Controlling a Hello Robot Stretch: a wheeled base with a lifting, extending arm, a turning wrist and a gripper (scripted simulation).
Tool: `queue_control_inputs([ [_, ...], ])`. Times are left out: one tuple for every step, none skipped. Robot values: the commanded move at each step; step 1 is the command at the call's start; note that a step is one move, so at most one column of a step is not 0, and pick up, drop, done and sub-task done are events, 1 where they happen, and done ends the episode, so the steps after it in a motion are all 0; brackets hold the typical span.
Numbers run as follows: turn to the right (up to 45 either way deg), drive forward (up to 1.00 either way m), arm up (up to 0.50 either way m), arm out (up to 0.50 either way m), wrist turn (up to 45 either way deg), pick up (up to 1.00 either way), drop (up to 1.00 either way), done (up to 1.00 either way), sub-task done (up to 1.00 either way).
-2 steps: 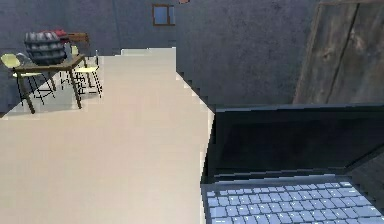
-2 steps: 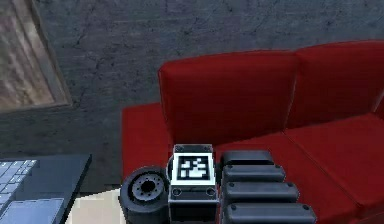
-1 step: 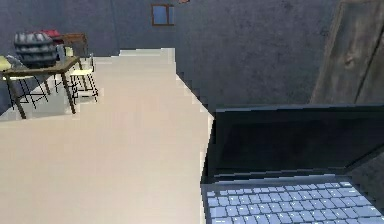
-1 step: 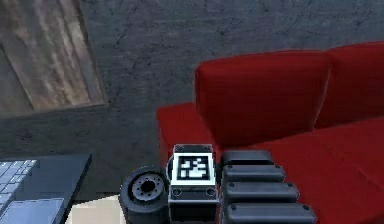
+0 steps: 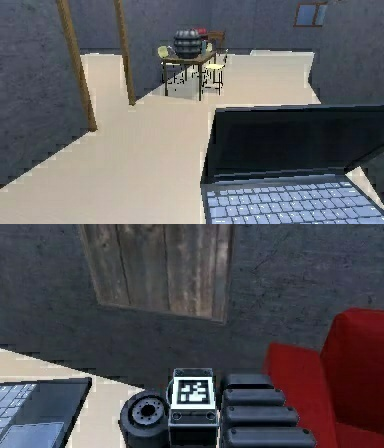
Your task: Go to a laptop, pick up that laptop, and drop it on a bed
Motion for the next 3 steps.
queue_control_inputs([
  [0.0,0.20,0.00,0.00,0.0,0.00,0.00,0.00,0.00],
  [-15.0,0.00,0.00,0.00,0.0,0.00,0.00,0.00,0.00],
  [0.0,1.00,0.00,0.00,0.0,0.00,0.00,0.00,0.00],
])
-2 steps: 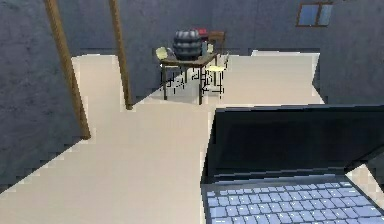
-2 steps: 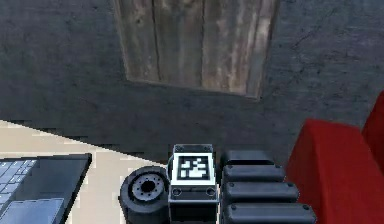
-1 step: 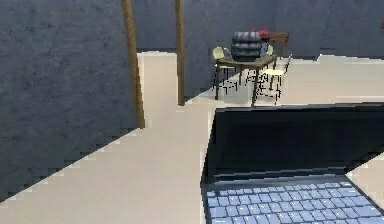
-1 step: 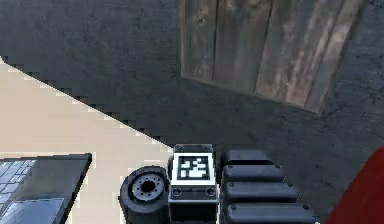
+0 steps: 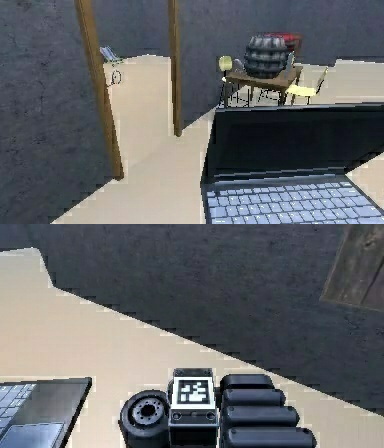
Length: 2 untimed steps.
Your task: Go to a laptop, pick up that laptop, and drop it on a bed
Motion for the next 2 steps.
queue_control_inputs([
  [0.0,1.00,0.00,0.00,0.0,0.00,0.00,0.00,0.00],
  [-3.0,0.00,0.00,0.00,0.0,0.00,0.00,0.00,0.00],
])
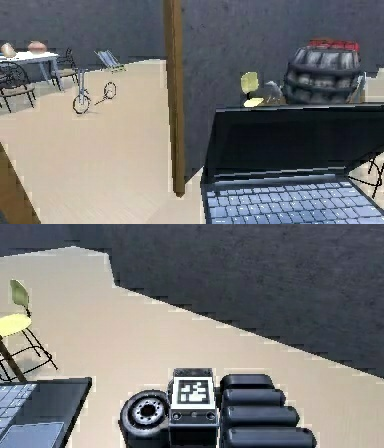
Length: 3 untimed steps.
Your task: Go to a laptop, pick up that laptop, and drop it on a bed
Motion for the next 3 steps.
queue_control_inputs([
  [0.0,0.35,0.00,0.00,0.0,0.00,0.00,0.00,0.00],
  [-24.0,0.00,0.00,0.00,0.0,0.00,0.00,0.00,0.00],
  [0.0,0.35,0.00,0.00,0.0,0.00,0.00,0.00,0.00],
])
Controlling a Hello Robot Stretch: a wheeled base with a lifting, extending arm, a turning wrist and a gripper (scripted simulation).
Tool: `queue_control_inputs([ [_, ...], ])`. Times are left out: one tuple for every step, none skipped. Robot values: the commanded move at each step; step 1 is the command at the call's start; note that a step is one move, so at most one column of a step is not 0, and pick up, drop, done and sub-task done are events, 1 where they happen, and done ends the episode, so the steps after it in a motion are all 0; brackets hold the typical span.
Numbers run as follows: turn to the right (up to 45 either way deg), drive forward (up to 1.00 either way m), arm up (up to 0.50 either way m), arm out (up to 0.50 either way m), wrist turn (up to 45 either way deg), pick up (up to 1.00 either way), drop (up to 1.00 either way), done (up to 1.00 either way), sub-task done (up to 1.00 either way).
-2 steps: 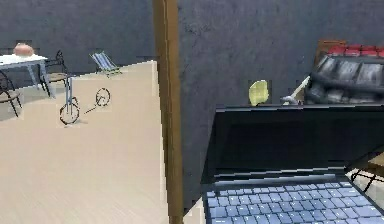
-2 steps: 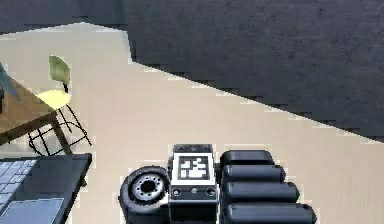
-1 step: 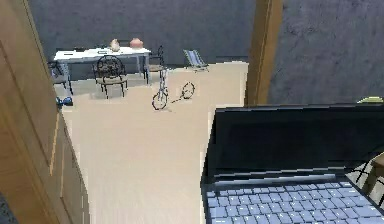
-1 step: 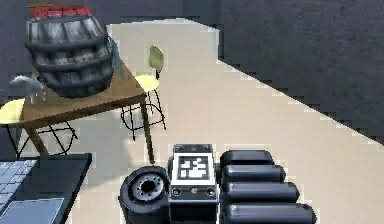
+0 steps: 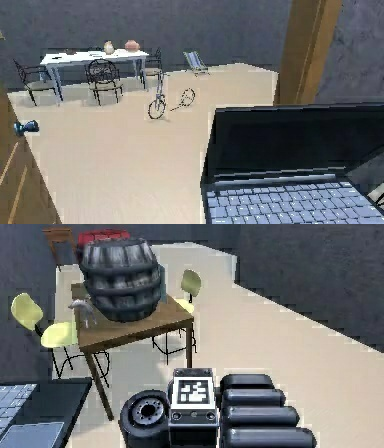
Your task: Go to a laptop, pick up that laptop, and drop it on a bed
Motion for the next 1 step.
queue_control_inputs([
  [-24.0,0.00,0.00,0.00,0.0,0.00,0.00,0.00,0.00],
])
